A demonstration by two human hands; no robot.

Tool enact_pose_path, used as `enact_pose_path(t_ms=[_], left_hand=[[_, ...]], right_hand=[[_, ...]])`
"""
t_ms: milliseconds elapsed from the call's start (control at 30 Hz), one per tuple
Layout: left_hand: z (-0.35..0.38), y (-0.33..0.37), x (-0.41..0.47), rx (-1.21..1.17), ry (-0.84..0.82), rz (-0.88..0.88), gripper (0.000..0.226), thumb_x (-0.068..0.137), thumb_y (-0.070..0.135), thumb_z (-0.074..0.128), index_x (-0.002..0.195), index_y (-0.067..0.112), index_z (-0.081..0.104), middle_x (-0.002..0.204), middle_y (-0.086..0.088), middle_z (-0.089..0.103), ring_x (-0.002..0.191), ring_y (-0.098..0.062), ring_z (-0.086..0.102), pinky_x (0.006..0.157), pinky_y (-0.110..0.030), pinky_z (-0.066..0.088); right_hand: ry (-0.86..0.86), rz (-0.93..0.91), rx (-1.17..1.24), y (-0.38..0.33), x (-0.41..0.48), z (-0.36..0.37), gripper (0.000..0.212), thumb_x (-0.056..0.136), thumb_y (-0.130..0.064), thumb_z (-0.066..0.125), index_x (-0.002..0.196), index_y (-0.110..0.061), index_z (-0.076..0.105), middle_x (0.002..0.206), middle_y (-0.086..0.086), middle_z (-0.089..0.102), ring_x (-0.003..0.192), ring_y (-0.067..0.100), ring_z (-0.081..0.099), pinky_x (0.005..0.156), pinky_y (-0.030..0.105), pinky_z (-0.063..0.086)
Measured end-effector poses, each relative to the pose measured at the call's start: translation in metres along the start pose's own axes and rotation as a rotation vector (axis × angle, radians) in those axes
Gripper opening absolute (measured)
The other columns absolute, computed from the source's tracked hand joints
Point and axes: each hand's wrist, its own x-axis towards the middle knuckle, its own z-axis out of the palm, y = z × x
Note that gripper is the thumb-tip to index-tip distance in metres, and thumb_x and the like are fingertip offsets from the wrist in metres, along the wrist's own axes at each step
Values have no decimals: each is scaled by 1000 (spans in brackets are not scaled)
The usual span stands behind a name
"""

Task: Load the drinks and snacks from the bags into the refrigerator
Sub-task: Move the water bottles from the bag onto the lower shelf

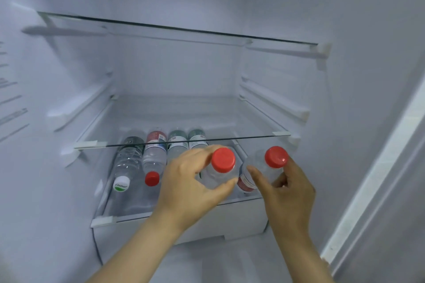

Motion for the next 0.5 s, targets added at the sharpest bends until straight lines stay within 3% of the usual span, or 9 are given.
enact_pose_path(t_ms=[100,233,367,500], left_hand=[[6,-4,-2,-5,-19,14,42,67,38,75,107,26,69,101,26,64,96,6,60,82,-9,45],[11,-8,-2,-30,-31,2,47,66,39,76,110,23,69,105,21,66,101,6,59,86,-9,45],[23,-19,-7,22,-101,27,50,67,37,75,114,24,65,116,18,65,110,5,56,93,-12,42],[37,-51,-22,179,-196,58,51,69,21,77,118,20,65,128,10,61,121,-4,54,101,-23,42]], right_hand=[[21,23,20,10,-4,5,36,68,-29,84,99,-20,67,65,-21,52,62,-1,50,61,4,37],[12,80,75,17,-10,2,54,68,-37,81,118,-29,63,84,-12,62,67,2,52,68,8,42],[-11,159,66,21,-10,-1,58,70,-33,83,122,-32,59,88,-14,64,70,13,55,66,11,43],[-53,176,53,21,-6,-11,58,69,-45,77,122,-36,56,94,-16,66,74,6,57,66,14,43]])
